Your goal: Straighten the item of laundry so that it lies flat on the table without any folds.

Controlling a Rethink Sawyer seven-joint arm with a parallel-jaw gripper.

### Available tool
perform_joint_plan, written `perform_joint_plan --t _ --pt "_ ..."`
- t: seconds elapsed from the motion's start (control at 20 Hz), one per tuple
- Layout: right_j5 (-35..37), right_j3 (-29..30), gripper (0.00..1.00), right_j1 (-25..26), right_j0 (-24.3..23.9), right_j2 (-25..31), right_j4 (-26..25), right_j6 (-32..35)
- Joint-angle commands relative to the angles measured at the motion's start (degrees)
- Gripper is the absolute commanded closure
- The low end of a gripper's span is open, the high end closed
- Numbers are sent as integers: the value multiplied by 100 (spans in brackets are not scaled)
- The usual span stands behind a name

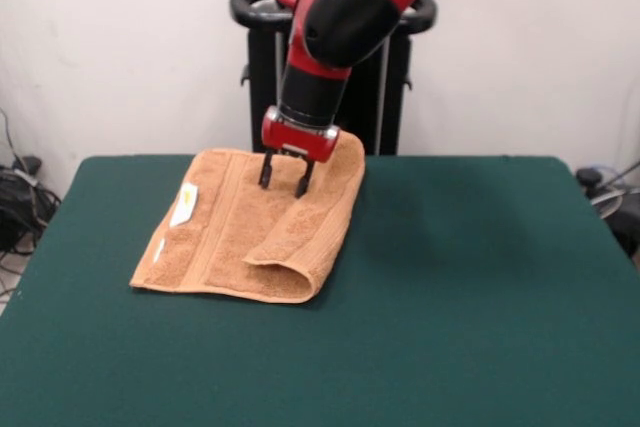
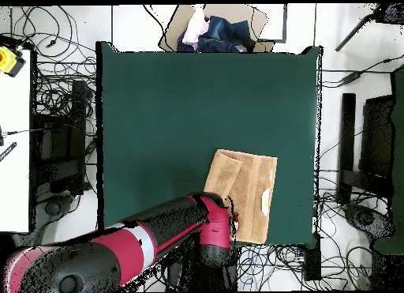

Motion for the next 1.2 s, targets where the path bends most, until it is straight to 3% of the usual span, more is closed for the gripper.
perform_joint_plan --t 0.05,0.35,0.6,1.2 --pt "56 -478 0 259 -104 1235 692 -516" --pt "23 -158 0 -279 -285 1584 116 128" --pt "456 60 0 -654 -394 1963 -335 491" --pt "782 179 0 -788 -694 2235 -22 -194"
